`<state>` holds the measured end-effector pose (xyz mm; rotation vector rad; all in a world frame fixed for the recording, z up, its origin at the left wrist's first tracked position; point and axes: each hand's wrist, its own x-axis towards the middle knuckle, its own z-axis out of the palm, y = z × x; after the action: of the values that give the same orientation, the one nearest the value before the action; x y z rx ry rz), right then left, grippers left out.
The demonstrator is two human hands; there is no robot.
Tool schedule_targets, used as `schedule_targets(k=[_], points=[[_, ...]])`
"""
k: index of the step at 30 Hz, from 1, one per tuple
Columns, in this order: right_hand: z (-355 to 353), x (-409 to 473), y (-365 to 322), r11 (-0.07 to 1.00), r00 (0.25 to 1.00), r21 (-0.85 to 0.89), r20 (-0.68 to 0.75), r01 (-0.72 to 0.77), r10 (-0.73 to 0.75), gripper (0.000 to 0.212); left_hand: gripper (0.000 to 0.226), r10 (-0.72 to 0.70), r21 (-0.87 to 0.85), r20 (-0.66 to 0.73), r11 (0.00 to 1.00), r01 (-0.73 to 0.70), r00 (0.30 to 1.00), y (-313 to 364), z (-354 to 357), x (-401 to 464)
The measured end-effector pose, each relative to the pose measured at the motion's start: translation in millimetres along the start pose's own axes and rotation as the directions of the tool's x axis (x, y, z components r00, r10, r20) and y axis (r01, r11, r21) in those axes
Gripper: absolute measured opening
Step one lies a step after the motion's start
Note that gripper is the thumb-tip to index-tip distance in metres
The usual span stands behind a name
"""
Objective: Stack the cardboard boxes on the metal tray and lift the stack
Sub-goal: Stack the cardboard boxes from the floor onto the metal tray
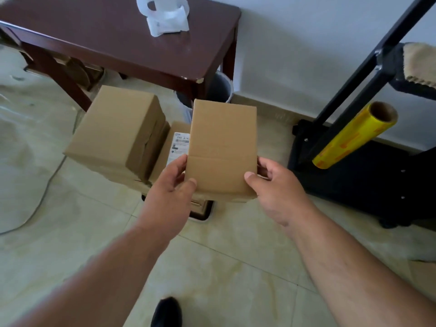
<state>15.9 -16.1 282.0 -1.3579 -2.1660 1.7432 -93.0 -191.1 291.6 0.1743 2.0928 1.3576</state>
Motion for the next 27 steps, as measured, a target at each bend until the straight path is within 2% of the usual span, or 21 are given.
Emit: schedule_targets(k=[3, 10, 14, 16, 18, 19, 21, 25, 27], points=[[22.2, 9.7, -12.2, 1.000, 1.000, -0.023, -0.005, -0.007, 0.007, 0.049, 0.057, -0.020, 0.022, 0.020, 1.000, 0.019, 1.000, -4.5, -21.8, 10.3], [62.1, 21.7, -25.9, 0.996, 0.999, -0.069, -0.004, -0.050, 0.050, 0.049, 0.075, -0.106, 0.034, 0.049, 0.994, 0.104, 0.993, -16.6, -45.8, 28.5], [71.5, 20.5, -26.8, 0.996, 0.998, -0.067, -0.030, -0.059, 0.057, 0.045, 0.078, -0.149, -0.015, -0.012, 0.989, 0.149, 0.989, -28.2, -46.3, 27.4], [74.4, 19.5, -25.4, 0.996, 0.998, -0.062, -0.032, -0.059, 0.057, 0.043, 0.084, -0.238, -0.099, -0.105, 0.969, 0.228, 0.966, -29.3, -42.4, 20.0], [77.7, 19.2, -25.5, 0.997, 0.998, -0.058, -0.039, -0.055, 0.053, 0.049, 0.089, -0.397, -0.231, -0.120, 0.903, 0.363, 0.910, -25.0, -38.6, 13.7], [79.5, 19.8, -26.1, 0.997, 0.998, -0.056, -0.043, -0.057, 0.055, 0.055, 0.088, -0.459, -0.287, -0.081, 0.861, 0.421, 0.885, -24.7, -36.7, 12.6], [83.3, 21.3, -27.9, 0.997, 0.997, -0.054, -0.042, -0.060, 0.058, 0.061, 0.082, -0.489, -0.334, 0.009, 0.821, 0.463, 0.872, -24.9, -34.1, 14.4], [95.3, 25.4, -31.1, 0.999, 0.999, -0.023, -0.026, -0.034, 0.033, 0.051, 0.058, -0.419, -0.399, 0.047, 0.824, 0.402, 0.907, -28.7, -35.7, 25.3], [101.9, 28.0, -33.2, 1.000, 0.999, -0.004, -0.034, -0.024, 0.024, 0.049, 0.055, -0.404, -0.401, 0.036, 0.832, 0.384, 0.914, -31.6, -38.0, 30.9]])
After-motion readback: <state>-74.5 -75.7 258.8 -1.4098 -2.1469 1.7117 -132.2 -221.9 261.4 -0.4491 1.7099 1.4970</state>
